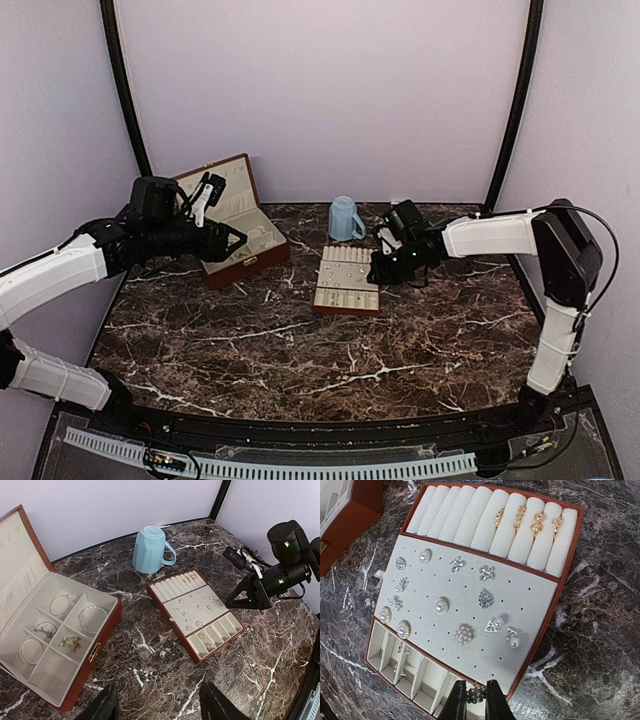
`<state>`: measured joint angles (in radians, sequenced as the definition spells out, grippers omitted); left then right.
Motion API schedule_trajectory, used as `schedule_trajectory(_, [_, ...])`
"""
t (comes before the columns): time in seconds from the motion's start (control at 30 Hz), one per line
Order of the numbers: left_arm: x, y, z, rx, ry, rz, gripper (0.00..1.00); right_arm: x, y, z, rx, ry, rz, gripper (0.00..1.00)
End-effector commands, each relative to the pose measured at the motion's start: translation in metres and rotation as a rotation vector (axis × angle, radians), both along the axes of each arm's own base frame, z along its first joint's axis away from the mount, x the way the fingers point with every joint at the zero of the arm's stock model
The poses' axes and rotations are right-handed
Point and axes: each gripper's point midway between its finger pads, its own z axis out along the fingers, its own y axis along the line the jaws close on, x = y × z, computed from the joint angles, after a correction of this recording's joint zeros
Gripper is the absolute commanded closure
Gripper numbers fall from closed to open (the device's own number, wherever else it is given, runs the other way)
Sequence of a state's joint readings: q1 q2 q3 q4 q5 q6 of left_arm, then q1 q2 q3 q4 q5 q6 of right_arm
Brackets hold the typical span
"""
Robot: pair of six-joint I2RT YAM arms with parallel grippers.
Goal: Organize the mixed jewelry
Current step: Insert the earring into the earring holder.
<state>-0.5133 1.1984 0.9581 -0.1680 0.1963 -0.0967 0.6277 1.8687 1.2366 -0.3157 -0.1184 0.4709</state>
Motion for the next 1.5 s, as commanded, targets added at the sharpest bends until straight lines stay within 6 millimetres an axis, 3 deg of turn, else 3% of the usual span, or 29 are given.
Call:
schedule_trajectory(0.0, [-0.001,0.002,-0.003,0.018,0.001,0.001,0.42,0.005,0.002,0.000,-0.007,-0.005,0.005,0.90])
schedule_trajectory(1.47, [-0.001,0.002,-0.005,0.026,0.010,-0.005,0.42,0.009,0.008,-0.020,-0.041,0.027,0.029,0.90])
